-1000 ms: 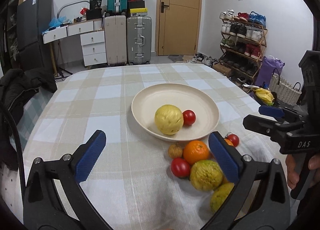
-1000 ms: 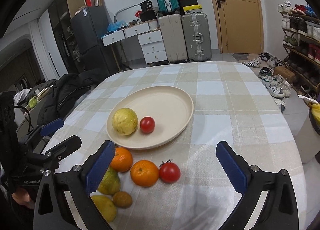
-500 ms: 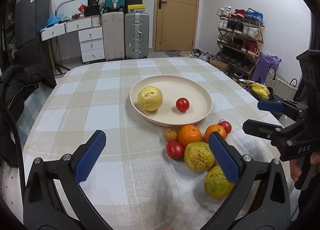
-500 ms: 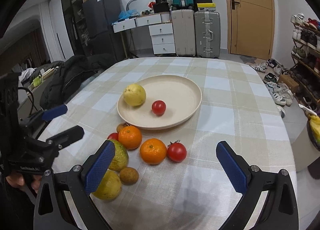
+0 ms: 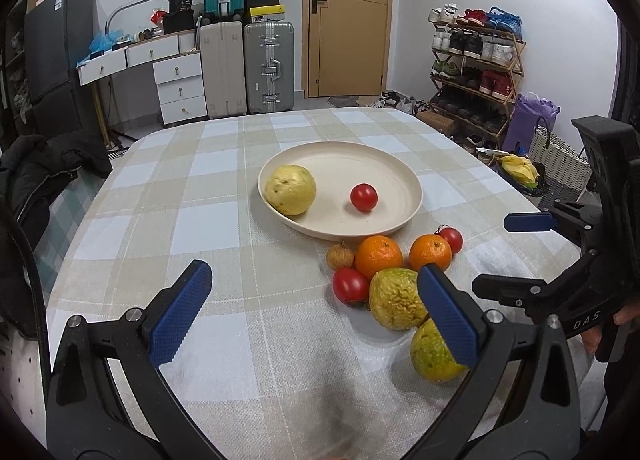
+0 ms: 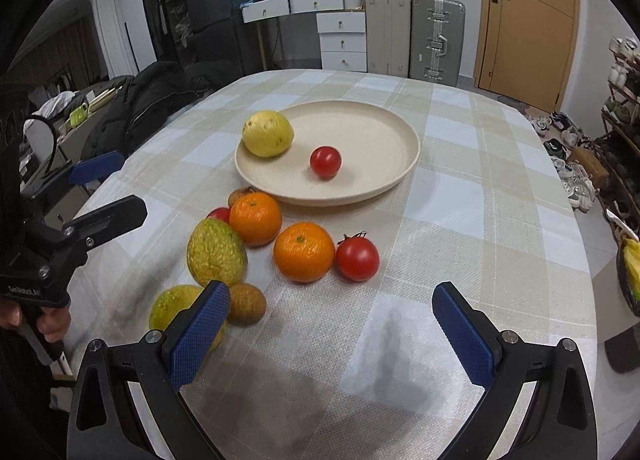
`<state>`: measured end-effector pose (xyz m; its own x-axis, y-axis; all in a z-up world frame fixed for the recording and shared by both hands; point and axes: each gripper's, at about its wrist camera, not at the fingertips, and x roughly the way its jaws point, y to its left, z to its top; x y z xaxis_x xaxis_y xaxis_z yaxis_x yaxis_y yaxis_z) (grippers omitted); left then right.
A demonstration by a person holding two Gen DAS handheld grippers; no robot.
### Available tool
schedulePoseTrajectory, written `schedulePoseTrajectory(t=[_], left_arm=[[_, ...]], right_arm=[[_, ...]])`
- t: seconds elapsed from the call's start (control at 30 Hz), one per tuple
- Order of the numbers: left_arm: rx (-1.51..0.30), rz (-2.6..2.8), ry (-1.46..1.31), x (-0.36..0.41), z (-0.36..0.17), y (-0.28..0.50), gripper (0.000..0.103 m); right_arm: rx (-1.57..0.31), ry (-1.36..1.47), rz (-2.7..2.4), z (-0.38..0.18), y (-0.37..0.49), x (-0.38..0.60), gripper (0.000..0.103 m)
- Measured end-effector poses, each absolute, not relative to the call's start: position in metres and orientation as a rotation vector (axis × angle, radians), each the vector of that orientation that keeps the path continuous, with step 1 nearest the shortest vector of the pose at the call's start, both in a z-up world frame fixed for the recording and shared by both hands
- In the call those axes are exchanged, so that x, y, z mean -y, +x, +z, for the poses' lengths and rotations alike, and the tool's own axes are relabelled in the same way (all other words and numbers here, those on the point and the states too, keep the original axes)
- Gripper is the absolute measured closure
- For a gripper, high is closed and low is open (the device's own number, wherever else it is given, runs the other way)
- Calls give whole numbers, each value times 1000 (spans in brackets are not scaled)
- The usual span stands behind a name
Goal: Organize fruits
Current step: 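Withdraw both grippers from the plate back toward the fruit cluster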
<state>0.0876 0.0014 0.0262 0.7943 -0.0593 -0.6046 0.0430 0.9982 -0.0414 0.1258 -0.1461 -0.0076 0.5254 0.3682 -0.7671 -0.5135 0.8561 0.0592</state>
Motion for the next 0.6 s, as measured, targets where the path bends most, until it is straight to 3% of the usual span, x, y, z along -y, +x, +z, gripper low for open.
schedulePoseTrajectory(t=[0.6], left_arm=[[-736,-142,59,30,7,83,1]], right_arm=[[-943,-270,557,-22,121,144,0]])
